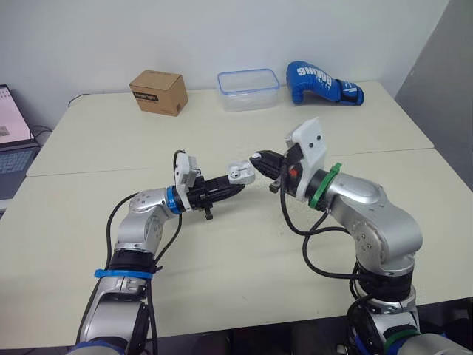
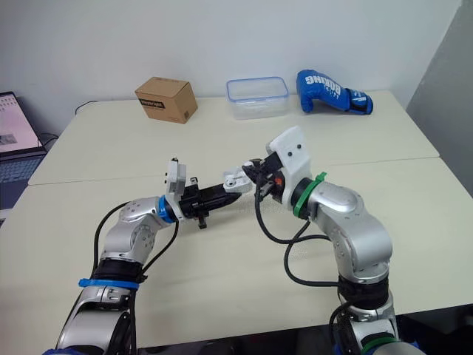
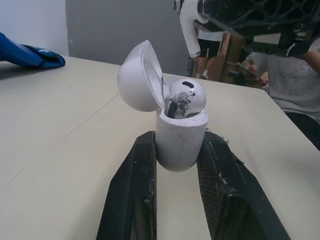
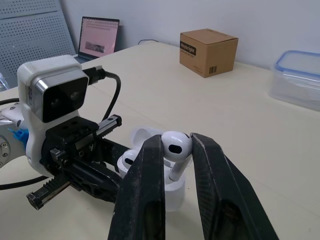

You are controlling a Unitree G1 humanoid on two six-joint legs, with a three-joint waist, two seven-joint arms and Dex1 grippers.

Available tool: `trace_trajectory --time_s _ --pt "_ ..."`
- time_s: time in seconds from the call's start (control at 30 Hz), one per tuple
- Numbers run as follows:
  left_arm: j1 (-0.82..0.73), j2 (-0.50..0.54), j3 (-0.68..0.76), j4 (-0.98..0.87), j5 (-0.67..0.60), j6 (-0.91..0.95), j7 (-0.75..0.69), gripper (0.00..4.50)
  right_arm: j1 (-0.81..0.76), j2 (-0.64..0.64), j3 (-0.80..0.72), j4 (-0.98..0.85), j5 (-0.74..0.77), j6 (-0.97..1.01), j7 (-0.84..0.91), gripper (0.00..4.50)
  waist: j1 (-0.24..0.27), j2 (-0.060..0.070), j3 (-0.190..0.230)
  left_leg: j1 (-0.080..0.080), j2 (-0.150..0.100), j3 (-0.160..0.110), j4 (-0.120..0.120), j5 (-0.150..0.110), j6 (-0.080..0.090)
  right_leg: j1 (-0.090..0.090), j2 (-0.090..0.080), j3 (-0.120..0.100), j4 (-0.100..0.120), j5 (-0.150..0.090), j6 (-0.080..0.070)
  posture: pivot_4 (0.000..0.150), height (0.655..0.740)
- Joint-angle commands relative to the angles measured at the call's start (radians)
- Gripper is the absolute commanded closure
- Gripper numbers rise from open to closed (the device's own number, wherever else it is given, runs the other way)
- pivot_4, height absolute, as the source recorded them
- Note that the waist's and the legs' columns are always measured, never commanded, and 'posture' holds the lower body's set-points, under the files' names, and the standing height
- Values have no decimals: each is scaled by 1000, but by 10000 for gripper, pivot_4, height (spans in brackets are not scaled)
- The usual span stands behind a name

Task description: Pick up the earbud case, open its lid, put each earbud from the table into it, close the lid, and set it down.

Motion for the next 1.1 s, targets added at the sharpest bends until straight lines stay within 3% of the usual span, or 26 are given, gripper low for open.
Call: trace_trajectory --time_s 0.03,1.1 --pt "-25 4 -2 -14 -2 2 -10 37547 -8 -4 20 -30 22 -46 -29 40559 0 0 0 0 0 0 0 0 0 0 0 0 0 0 0 1500 7307" --pt "-21 20 7 -74 -17 39 -16 37547 -9 -75 71 49 79 -117 -77 40559 -2 0 0 0 0 0 0 0 0 0 0 0 0 0 0 1500 7307"
